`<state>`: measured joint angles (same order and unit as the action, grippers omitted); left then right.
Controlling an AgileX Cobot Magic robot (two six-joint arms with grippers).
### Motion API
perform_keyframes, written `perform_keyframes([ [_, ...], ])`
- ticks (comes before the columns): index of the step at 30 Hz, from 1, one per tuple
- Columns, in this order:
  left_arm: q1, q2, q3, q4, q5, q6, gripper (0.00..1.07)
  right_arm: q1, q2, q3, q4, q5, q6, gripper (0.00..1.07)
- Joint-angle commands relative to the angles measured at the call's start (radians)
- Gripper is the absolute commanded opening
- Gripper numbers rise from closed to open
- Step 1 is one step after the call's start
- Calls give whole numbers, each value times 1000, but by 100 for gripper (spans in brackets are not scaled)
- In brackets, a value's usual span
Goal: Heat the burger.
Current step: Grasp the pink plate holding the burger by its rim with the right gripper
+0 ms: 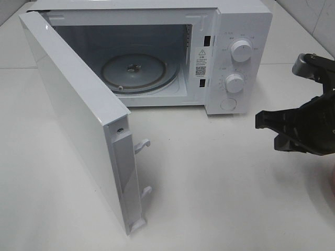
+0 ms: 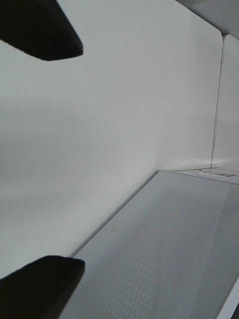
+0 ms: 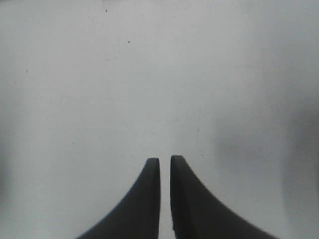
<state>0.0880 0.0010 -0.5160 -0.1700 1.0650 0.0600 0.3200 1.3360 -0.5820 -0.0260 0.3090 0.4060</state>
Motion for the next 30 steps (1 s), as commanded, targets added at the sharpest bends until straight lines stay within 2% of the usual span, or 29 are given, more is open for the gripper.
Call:
perform_keyframes([
  [1, 1, -1, 0, -10, 4, 0, 100, -5, -20, -50, -6, 176, -120, 11],
  [5, 1, -1, 0, -10, 4, 0, 100, -5, -20, -104, -7, 331, -207, 13],
  [11, 1, -1, 0, -10, 4, 0, 100, -5, -20, -136, -8, 402, -243, 18],
  [13, 1, -1, 0, -10, 4, 0, 100, -5, -20, -147, -11, 418, -277, 31],
  [14, 1, -1, 0, -10, 4, 0, 100, -5, -20, -147, -11, 418, -277, 31],
  [15, 1, -1, 0, -10, 4, 0, 100, -5, -20, -147, -11, 418, -284, 36],
  [16, 1, -1, 0, -10, 4, 0, 100, -5, -20, -147, -18, 419, -291, 49],
  [17, 1, -1, 0, -10, 4, 0, 100, -5, -20, -147, -18, 419, -291, 49],
  [18, 1, -1, 0, -10, 4, 0, 100, -5, -20, -147, -24, 419, -295, 57],
  [19, 1, -1, 0, -10, 4, 0, 100, -5, -20, -147, -34, 419, -302, 74],
  [20, 1, -1, 0, -10, 4, 0, 100, -5, -20, -147, -34, 419, -302, 74],
  [21, 1, -1, 0, -10, 4, 0, 100, -5, -20, -147, -42, 419, -306, 80],
  [22, 1, -1, 0, -10, 4, 0, 100, -5, -20, -147, -62, 431, -316, 93],
  [25, 1, -1, 0, -10, 4, 0, 100, -5, -20, -147, -77, 443, -327, 96],
  [26, 1, -1, 0, -10, 4, 0, 100, -5, -20, -147, -84, 449, -327, 100],
  [30, 1, -1, 0, -10, 4, 0, 100, -5, -20, -147, -107, 486, -327, 98],
])
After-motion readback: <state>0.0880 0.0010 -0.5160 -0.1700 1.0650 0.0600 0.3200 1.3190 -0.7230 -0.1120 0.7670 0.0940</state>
